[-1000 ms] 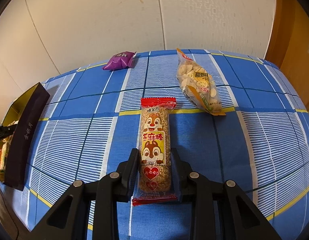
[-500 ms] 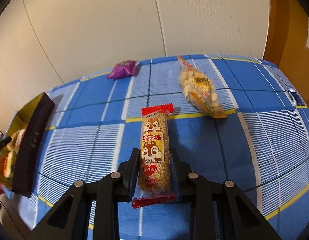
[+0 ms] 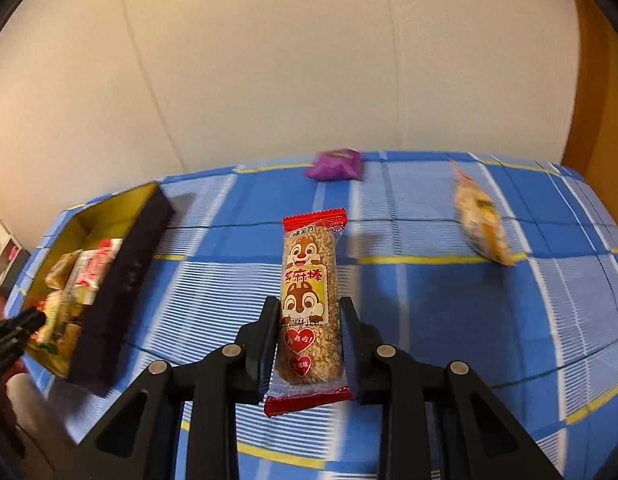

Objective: Organize snacks
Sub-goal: 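Carry the chipmunk-printed bar over the gold tray with the right gripper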

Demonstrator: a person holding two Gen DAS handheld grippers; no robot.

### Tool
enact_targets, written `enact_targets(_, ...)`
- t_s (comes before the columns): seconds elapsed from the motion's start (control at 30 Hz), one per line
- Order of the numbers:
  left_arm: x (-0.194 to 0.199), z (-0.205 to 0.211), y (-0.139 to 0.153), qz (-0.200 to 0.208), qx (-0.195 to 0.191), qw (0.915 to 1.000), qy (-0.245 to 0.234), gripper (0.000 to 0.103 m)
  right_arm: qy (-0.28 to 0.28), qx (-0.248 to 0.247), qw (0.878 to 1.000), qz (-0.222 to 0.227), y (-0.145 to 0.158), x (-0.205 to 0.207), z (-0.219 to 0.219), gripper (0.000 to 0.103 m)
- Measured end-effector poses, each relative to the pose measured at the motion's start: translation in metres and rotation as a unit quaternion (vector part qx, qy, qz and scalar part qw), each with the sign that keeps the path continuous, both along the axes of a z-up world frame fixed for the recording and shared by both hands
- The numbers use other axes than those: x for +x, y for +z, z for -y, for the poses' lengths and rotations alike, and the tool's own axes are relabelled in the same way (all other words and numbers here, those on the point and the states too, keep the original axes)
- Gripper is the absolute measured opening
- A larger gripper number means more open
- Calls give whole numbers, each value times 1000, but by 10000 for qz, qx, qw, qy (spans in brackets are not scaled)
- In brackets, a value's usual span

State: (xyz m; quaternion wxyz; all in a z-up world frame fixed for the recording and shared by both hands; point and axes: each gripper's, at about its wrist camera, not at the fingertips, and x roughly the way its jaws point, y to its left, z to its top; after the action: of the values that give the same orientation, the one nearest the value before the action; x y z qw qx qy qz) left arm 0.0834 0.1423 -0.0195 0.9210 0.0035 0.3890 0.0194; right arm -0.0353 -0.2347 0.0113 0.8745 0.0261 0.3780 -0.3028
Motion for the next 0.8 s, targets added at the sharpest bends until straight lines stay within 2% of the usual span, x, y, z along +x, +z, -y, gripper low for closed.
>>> enact_targets(0.17, -7, 3, 4, 91, 62, 9999, -4, 39, 392, 110, 9991, 137, 2, 31, -40, 29)
enact_targets(0.4, -19, 0, 5, 185, 107, 9998, 55, 39, 968, 190, 9951, 100, -5, 83, -94, 29)
enact_targets(0.6, -24, -9, 4, 199, 21, 9997, 143, 39, 1255, 161, 9919, -146, -21, 118, -135, 29)
enact_targets(0.8, -31, -15, 1, 184, -81, 9997, 164, 39, 1291, 95, 9906, -446, -43, 141, -153, 29)
